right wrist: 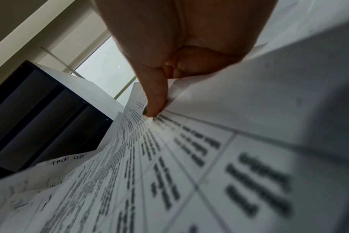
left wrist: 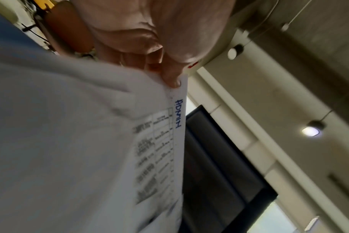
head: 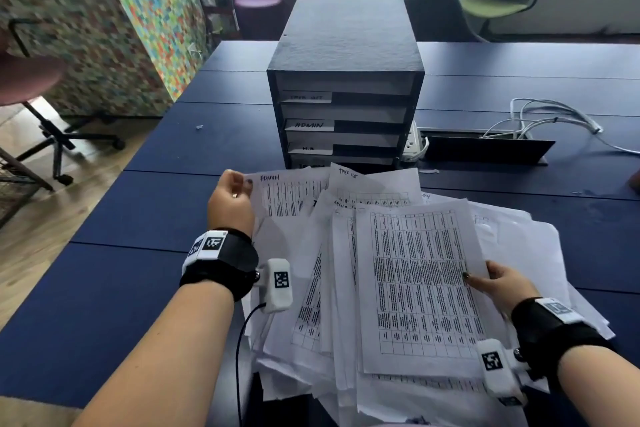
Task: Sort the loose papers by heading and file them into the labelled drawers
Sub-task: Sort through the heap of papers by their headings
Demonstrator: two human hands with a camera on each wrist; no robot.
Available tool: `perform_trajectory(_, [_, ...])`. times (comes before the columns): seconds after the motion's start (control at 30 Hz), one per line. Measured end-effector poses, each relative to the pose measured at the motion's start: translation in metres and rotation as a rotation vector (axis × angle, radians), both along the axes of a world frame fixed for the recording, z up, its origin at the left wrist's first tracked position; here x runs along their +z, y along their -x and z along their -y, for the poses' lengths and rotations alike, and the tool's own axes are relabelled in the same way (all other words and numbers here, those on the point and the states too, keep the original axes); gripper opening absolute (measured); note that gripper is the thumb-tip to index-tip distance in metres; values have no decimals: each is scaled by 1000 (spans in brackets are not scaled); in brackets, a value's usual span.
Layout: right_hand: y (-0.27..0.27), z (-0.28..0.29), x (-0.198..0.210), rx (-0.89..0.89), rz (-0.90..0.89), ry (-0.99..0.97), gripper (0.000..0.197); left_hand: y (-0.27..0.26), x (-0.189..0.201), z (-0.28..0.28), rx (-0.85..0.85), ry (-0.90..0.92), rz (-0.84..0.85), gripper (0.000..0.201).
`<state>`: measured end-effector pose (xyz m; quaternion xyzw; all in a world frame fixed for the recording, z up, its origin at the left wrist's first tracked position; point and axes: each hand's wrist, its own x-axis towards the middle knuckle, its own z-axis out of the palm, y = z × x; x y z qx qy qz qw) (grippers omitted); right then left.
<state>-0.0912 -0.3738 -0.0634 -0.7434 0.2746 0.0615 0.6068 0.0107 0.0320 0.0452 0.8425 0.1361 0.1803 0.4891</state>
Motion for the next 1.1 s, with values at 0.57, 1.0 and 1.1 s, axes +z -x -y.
perform_trajectory(0.57, [-1,5,7,26,-10,20,21,7,151,10,7,71,878,7])
perform_trajectory(1.0, [3,35,19,-149,141,-238,106,6,94,18,-23,-105,456,5])
perform_trajectory(1.1, [3,41,26,-145,142,-308,100,-3,55,9,-5,-66,294,10])
